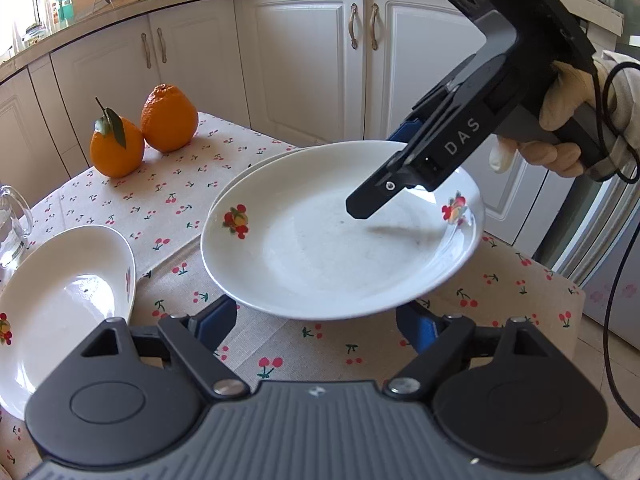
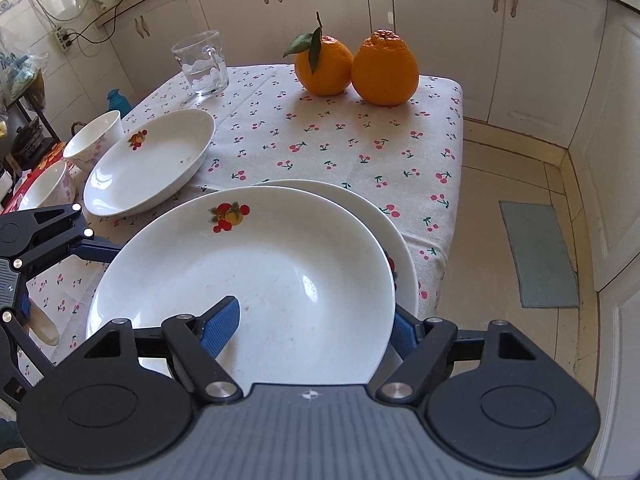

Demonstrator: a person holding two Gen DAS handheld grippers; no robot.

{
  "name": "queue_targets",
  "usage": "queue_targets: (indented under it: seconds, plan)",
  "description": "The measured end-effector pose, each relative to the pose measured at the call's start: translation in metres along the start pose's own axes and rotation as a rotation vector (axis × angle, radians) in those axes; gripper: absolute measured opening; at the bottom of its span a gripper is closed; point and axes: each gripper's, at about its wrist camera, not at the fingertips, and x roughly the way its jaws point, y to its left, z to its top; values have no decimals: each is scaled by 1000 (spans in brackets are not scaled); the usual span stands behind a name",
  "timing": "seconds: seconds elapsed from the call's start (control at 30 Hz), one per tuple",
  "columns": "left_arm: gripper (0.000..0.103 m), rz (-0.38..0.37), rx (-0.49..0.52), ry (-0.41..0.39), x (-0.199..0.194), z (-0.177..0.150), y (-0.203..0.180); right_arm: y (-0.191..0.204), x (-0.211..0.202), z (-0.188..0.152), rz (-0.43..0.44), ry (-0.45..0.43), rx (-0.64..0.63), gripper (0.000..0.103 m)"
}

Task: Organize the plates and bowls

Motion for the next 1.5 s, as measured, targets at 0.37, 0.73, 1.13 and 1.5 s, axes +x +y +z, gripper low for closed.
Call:
queue_targets:
  seconds: [0.37,0.73,1.13,1.5]
  plan:
    - [88,-5,1,-2,0,-1,0,5,-16,-10,-28,-10,15,83]
    - [87,13,-9,-17,-5,-2,-2,11,-19,-15,-64,-4,7,87]
    - [87,69,-40,-58,-30,-14,-5,20,-13,-25,-109,31,4,97]
    - [88,140,-181,-112,-69,-38,2,63,-41,-32,-90,-49,-65,103]
